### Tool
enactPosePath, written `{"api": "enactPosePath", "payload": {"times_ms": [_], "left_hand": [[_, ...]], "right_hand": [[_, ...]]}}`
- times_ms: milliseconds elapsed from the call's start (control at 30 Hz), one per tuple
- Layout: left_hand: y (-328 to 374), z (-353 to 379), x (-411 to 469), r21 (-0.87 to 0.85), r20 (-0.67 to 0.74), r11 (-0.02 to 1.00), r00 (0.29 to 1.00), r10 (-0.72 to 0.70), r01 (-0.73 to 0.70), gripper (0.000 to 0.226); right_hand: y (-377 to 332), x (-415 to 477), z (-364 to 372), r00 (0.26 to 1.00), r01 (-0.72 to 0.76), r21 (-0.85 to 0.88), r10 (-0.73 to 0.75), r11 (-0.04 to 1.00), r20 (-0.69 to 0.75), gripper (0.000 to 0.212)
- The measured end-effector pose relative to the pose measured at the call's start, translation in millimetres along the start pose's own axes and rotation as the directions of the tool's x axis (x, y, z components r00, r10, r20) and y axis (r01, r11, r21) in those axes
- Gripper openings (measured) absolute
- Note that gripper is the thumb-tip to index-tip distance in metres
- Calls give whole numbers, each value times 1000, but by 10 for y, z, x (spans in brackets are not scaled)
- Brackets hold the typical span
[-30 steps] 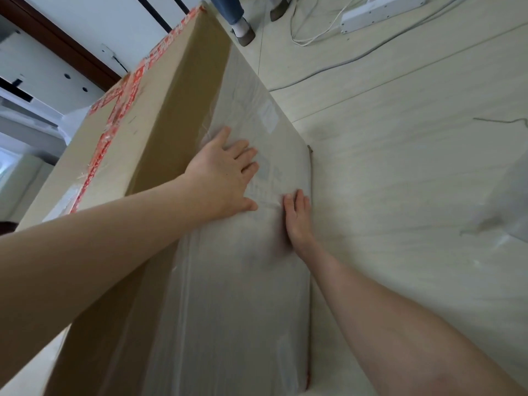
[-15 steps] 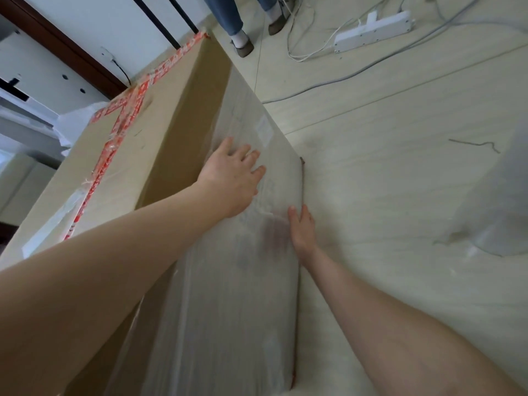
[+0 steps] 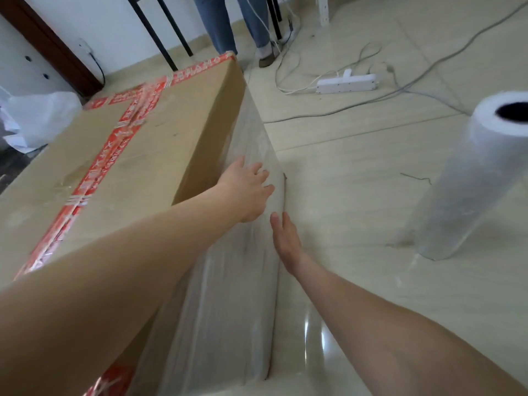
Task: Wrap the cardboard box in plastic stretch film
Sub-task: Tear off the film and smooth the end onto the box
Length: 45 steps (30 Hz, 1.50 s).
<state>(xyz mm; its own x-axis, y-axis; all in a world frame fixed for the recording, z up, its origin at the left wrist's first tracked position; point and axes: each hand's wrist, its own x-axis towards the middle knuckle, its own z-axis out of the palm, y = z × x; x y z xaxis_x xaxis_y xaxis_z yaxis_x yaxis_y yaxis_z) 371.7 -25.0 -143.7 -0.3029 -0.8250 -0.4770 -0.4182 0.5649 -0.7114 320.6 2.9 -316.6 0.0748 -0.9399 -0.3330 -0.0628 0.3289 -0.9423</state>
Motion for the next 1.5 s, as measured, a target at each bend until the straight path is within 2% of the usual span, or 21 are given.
{"api": "enactPosePath", "payload": {"times_ms": [133, 333, 467, 533, 767, 900, 1033, 1133, 1500], "left_hand": [[-30, 49, -59, 1, -3, 999, 999, -35, 35, 62], [100, 133, 40, 46, 91, 997, 994, -61, 57, 73], [163, 112, -13, 75, 137, 995, 987, -79, 69, 77], [185, 111, -61, 92, 128, 994, 989, -78, 66, 75], [396, 193, -55, 54, 196, 998, 980, 31, -42, 67], [473, 289, -17, 28, 214, 994, 972, 95, -103, 67], [432, 325, 69, 107, 304, 984, 947, 104, -142, 68], [324, 311, 178, 190, 349, 970, 934, 80, -154, 67], [-243, 148, 496, 279, 229, 960, 973, -37, -29, 69]], "right_hand": [[-87, -21, -51, 1000, -3, 27, 3, 1000, -31, 67], [271, 32, -138, 999, -24, 76, 27, 997, -35, 69], [344, 67, -102, 998, -55, 90, 55, 994, 1, 70], [316, 11, 49, 999, -15, 114, 11, 993, 32, 70], [352, 44, 232, 999, -37, 157, 39, 987, -9, 66], [296, 32, 346, 996, 60, 173, -47, 983, -81, 53], [290, 119, 463, 997, 75, 192, -77, 978, 5, 51], [322, 244, 495, 998, 55, 183, -55, 982, -1, 55], [477, 923, 409, 998, -66, 173, 63, 983, 24, 59]]}}
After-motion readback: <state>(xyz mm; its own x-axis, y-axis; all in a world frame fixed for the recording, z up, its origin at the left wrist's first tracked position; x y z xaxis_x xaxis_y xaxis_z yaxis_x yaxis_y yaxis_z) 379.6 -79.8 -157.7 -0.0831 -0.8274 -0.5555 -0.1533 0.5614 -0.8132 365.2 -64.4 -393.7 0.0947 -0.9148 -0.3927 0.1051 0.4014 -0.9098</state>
